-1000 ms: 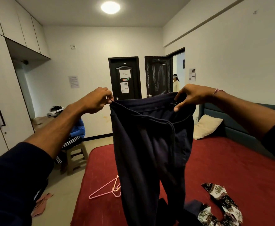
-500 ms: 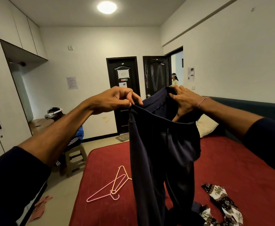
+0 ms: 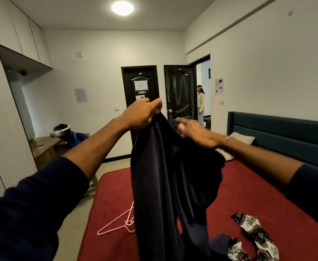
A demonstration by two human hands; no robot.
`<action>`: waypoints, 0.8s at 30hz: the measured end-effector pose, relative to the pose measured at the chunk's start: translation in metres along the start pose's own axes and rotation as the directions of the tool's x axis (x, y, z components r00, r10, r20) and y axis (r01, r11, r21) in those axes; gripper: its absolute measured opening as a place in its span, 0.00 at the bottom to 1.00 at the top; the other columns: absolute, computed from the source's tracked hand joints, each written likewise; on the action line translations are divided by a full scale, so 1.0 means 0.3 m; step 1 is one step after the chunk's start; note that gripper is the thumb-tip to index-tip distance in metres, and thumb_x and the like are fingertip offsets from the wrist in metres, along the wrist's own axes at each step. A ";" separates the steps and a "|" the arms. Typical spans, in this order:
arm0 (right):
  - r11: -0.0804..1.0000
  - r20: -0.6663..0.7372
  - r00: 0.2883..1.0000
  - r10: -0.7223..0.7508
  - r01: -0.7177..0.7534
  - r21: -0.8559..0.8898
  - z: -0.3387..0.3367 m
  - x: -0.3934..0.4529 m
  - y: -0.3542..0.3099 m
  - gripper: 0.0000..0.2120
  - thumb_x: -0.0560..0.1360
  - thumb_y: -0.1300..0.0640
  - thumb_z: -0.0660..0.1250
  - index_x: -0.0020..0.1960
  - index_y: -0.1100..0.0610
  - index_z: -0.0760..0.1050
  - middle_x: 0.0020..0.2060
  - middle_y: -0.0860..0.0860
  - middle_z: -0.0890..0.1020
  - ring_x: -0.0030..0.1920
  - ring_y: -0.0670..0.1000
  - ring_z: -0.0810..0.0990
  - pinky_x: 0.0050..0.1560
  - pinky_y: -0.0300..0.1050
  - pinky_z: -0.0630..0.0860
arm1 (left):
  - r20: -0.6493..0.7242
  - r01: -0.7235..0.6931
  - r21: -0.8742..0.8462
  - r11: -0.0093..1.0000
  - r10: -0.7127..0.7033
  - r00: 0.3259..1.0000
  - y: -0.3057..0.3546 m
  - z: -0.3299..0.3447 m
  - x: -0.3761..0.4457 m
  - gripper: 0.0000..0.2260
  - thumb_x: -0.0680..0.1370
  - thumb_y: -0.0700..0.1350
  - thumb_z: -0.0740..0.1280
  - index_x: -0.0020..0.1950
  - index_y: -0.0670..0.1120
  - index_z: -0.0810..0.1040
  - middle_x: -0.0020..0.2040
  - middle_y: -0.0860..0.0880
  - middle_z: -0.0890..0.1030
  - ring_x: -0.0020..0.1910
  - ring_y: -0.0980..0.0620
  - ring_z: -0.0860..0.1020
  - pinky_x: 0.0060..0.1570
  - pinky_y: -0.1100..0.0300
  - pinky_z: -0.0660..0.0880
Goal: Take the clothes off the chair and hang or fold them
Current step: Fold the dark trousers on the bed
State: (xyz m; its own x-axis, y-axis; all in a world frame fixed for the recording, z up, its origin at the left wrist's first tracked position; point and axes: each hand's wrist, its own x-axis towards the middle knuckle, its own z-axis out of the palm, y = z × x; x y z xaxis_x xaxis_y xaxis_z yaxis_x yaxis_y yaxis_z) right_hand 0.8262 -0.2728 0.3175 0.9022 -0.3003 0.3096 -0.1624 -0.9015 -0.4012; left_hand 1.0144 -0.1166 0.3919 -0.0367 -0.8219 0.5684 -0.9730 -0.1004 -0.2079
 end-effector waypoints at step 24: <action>0.804 0.029 0.990 -0.139 0.130 -0.580 -0.354 0.122 0.164 0.21 0.78 0.40 0.63 0.49 0.56 0.85 0.29 0.46 0.77 0.29 0.43 0.76 0.32 0.34 0.67 | 0.535 0.191 -0.187 0.964 -0.063 0.842 -0.211 -0.158 -0.144 0.17 0.72 0.70 0.64 0.36 0.61 0.84 0.32 0.61 0.81 0.32 0.63 0.78 0.40 0.70 0.71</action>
State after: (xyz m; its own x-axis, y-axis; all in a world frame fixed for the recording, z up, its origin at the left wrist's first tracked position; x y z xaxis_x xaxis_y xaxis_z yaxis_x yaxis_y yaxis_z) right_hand 0.8088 -0.3613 0.4008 0.9273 -0.1632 0.3367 -0.2451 -0.9449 0.2171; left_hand 1.0666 -0.0482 0.4183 0.1524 -0.9861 0.0656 -0.9872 -0.1488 0.0574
